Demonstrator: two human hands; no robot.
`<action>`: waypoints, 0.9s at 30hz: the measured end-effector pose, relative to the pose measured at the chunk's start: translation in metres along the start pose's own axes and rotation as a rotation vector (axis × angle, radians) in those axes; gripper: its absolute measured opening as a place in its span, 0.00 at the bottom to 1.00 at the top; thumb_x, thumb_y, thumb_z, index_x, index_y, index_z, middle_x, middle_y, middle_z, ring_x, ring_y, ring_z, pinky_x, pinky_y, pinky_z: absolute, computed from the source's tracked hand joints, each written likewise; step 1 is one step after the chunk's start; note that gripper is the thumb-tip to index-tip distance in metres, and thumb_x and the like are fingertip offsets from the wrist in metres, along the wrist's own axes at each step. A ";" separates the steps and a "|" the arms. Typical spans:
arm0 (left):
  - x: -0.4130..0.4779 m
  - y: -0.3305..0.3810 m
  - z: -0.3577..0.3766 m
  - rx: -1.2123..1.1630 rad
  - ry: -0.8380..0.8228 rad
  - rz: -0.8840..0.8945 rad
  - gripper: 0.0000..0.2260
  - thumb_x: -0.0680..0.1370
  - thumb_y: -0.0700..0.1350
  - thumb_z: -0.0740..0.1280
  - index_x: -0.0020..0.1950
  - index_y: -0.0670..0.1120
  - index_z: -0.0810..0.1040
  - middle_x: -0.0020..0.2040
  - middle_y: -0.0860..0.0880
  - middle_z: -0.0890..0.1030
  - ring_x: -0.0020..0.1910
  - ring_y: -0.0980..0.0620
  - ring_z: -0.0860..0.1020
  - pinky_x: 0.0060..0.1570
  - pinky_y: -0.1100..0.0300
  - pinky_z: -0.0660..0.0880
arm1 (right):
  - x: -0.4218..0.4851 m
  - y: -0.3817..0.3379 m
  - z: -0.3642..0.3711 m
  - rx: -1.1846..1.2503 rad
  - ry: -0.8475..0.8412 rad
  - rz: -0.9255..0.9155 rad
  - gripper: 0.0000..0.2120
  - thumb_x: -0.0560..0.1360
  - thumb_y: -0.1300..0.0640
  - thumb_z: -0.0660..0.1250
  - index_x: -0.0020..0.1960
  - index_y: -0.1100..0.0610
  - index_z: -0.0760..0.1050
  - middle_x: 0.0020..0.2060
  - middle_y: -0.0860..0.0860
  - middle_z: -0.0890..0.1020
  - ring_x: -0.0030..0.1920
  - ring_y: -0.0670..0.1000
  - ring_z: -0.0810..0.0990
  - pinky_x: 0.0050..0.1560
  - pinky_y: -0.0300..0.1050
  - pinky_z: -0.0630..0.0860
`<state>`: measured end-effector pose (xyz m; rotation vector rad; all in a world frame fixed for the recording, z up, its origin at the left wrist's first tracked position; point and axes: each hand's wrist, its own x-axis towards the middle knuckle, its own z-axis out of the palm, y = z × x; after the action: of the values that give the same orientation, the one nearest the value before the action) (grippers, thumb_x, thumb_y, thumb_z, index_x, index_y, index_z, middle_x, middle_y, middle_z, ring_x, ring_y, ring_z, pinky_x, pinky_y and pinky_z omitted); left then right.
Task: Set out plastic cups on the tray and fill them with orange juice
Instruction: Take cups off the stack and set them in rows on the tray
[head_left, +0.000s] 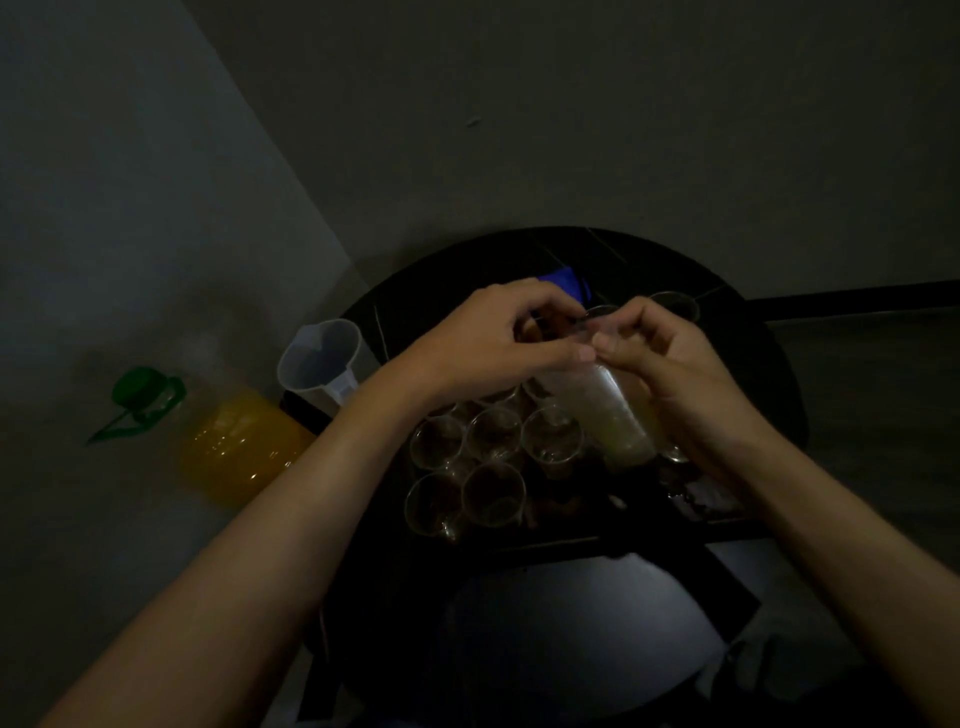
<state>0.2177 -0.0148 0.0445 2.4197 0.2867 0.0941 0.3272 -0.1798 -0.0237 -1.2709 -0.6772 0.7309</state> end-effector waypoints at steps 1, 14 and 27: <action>0.000 0.000 0.000 -0.007 0.004 -0.005 0.26 0.68 0.65 0.70 0.62 0.53 0.81 0.54 0.56 0.80 0.49 0.57 0.80 0.52 0.53 0.80 | 0.000 0.000 0.001 0.008 -0.006 -0.005 0.13 0.68 0.48 0.74 0.49 0.54 0.79 0.50 0.58 0.85 0.52 0.57 0.84 0.55 0.52 0.80; -0.012 0.008 -0.041 -0.026 0.313 0.038 0.17 0.69 0.61 0.66 0.54 0.56 0.79 0.53 0.50 0.73 0.51 0.54 0.76 0.50 0.65 0.73 | -0.003 -0.006 -0.014 0.000 0.056 0.009 0.20 0.65 0.47 0.74 0.53 0.56 0.78 0.47 0.49 0.86 0.47 0.49 0.86 0.45 0.42 0.81; -0.080 -0.027 0.065 0.230 0.061 -0.077 0.30 0.67 0.64 0.74 0.66 0.59 0.72 0.61 0.60 0.63 0.62 0.62 0.65 0.63 0.61 0.69 | -0.003 -0.015 -0.023 0.127 0.223 0.015 0.25 0.63 0.44 0.75 0.54 0.56 0.76 0.55 0.58 0.85 0.56 0.55 0.84 0.61 0.60 0.78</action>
<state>0.1443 -0.0546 -0.0213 2.6332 0.4391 0.1059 0.3452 -0.1980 -0.0125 -1.2200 -0.4337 0.6230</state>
